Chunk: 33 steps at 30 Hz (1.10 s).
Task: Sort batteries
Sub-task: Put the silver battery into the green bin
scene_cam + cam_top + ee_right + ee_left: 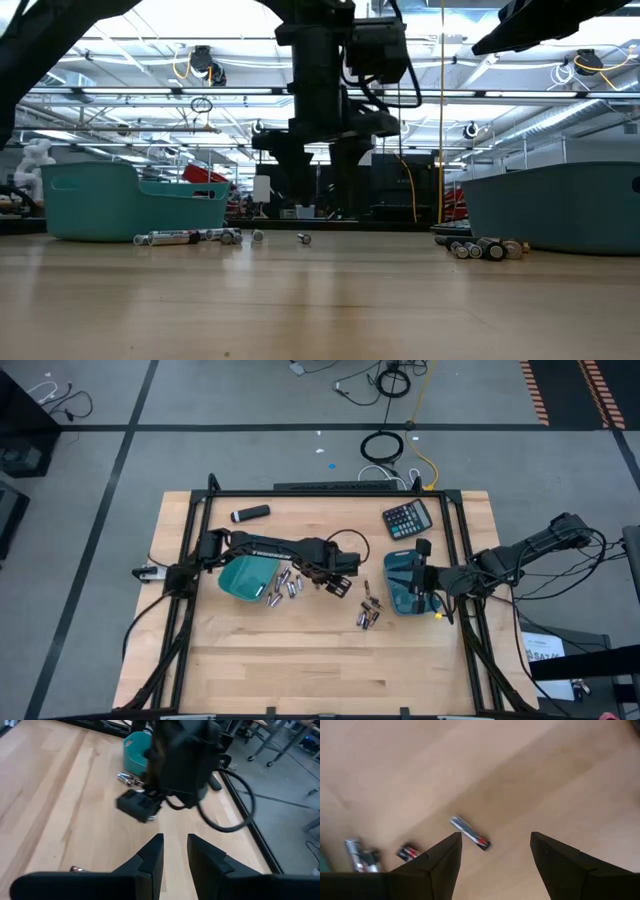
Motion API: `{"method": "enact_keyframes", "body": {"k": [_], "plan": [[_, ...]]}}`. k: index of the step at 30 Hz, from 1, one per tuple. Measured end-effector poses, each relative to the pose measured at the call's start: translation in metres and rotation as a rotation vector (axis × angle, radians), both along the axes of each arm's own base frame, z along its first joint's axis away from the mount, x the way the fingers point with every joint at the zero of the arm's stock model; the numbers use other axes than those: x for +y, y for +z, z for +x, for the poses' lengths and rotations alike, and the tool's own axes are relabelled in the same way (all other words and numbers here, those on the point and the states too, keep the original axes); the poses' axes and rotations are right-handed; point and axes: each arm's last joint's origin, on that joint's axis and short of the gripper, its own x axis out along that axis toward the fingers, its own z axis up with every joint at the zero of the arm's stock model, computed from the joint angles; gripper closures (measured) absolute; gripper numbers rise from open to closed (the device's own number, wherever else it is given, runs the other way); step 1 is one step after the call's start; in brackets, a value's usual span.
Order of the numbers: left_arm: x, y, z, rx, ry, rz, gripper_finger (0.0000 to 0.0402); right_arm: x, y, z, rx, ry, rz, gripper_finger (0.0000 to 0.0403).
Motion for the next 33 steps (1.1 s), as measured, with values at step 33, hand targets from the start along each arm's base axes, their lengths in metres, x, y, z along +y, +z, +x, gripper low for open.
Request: {"method": "enact_keyframes", "body": {"k": [33], "plan": [[-0.018,-0.007,-0.008,0.333,-1.869,0.239,0.0156,-0.008,0.003,0.004,-0.088,-0.149,0.209,0.0325]]}}
